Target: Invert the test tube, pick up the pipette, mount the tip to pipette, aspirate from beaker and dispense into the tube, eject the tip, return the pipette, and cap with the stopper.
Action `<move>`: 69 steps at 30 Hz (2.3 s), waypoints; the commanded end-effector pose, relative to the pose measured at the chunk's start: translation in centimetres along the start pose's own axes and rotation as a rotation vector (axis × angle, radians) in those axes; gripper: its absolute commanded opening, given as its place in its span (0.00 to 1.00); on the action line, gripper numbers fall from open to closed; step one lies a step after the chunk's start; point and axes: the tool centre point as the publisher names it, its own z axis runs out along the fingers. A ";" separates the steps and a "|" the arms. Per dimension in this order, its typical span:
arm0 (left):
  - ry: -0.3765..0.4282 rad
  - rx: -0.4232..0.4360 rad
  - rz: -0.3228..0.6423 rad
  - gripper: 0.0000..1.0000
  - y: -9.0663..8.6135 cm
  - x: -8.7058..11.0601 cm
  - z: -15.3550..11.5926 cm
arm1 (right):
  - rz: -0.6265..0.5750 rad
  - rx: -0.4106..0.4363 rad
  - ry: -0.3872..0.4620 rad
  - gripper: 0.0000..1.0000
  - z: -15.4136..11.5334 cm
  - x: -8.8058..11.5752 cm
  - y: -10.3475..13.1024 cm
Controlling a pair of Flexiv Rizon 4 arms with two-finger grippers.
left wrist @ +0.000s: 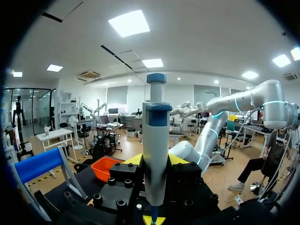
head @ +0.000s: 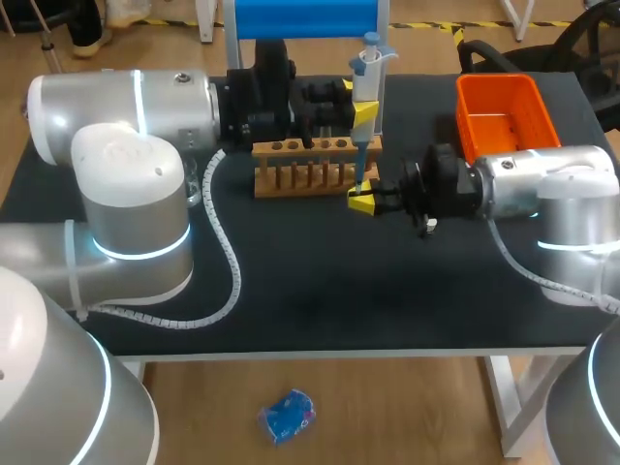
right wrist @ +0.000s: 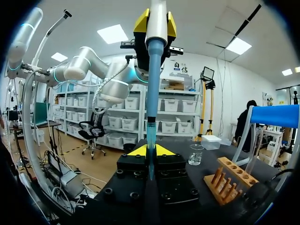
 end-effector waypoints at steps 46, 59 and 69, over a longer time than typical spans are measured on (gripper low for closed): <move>0.002 0.002 0.001 0.00 0.2 0.0 0.0 | 0.018 0.053 0.013 0.00 0.0 -1.9 1.5; 0.002 0.002 0.001 0.00 0.2 0.0 0.0 | 0.041 0.056 -0.029 0.00 -0.1 -1.7 1.8; 0.002 0.002 0.001 0.00 0.2 0.0 0.0 | 0.024 0.053 -0.012 0.00 -0.1 -1.7 2.2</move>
